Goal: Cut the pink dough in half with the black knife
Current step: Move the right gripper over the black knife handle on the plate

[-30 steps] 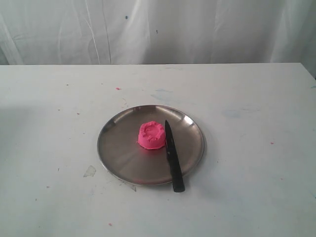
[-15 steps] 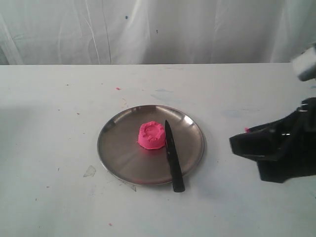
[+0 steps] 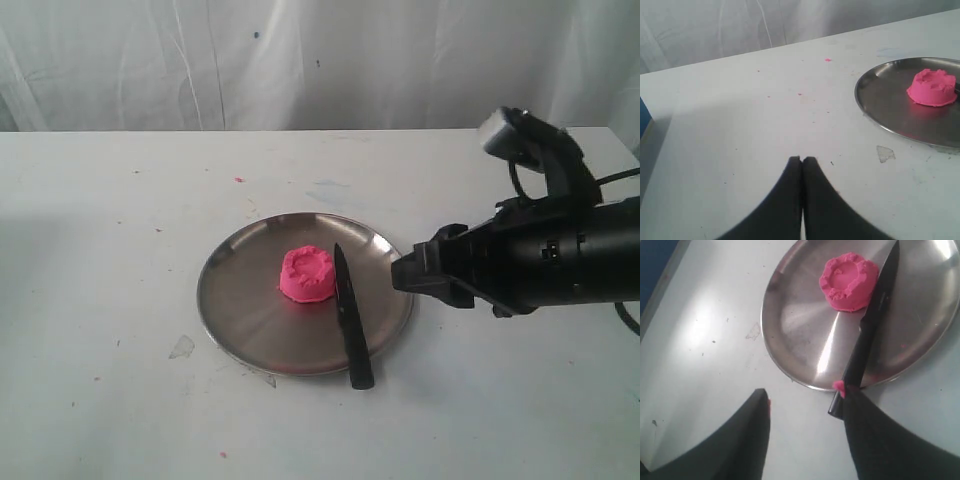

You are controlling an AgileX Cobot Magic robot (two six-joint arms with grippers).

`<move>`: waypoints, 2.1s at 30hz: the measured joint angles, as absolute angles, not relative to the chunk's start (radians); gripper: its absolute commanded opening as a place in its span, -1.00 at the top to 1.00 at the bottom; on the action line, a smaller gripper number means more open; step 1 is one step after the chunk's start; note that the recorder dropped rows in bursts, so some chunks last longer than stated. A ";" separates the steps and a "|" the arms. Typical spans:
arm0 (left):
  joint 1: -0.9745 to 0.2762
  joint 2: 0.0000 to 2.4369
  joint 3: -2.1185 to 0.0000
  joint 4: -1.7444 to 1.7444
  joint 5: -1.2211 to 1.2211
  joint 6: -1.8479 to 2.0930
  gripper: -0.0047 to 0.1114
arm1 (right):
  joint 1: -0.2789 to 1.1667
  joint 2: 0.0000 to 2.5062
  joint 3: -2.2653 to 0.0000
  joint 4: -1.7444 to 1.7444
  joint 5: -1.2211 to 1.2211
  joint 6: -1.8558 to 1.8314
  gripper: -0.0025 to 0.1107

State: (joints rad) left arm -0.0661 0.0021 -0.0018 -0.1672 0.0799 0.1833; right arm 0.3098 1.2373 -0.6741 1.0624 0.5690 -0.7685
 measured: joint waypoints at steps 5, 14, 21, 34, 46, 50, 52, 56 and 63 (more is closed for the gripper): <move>-0.066 0.002 -0.002 -0.167 0.080 0.183 0.92 | 0.309 1.341 -0.701 1.071 0.559 -0.793 0.18; -0.066 0.002 -0.002 -0.167 0.080 0.183 0.92 | 0.309 1.516 -0.819 1.075 0.564 -0.796 0.18; -0.066 0.002 -0.002 -0.167 0.080 0.183 0.92 | 0.309 1.579 -0.844 1.077 0.547 -0.796 0.18; -0.066 0.002 -0.002 -0.167 0.080 0.183 0.92 | 0.309 1.579 -0.844 1.115 0.556 -0.796 0.18; -0.066 0.002 -0.002 -0.167 0.080 0.183 0.92 | 0.250 1.649 -0.833 1.277 0.660 -0.874 0.18; -0.066 0.002 -0.002 -0.167 0.080 0.183 0.92 | 0.250 1.728 -0.838 1.387 0.778 -1.058 0.17; -0.066 0.002 -0.002 -0.167 0.080 0.183 0.92 | 0.250 1.762 -0.852 1.412 0.809 -1.101 0.14; -0.066 0.002 -0.002 -0.167 0.080 0.183 0.92 | 0.250 1.814 -0.878 1.419 0.811 -1.130 -0.08; -0.066 0.002 -0.002 -0.167 0.080 0.183 0.92 | 0.250 1.842 -0.895 1.368 0.775 -1.146 -0.16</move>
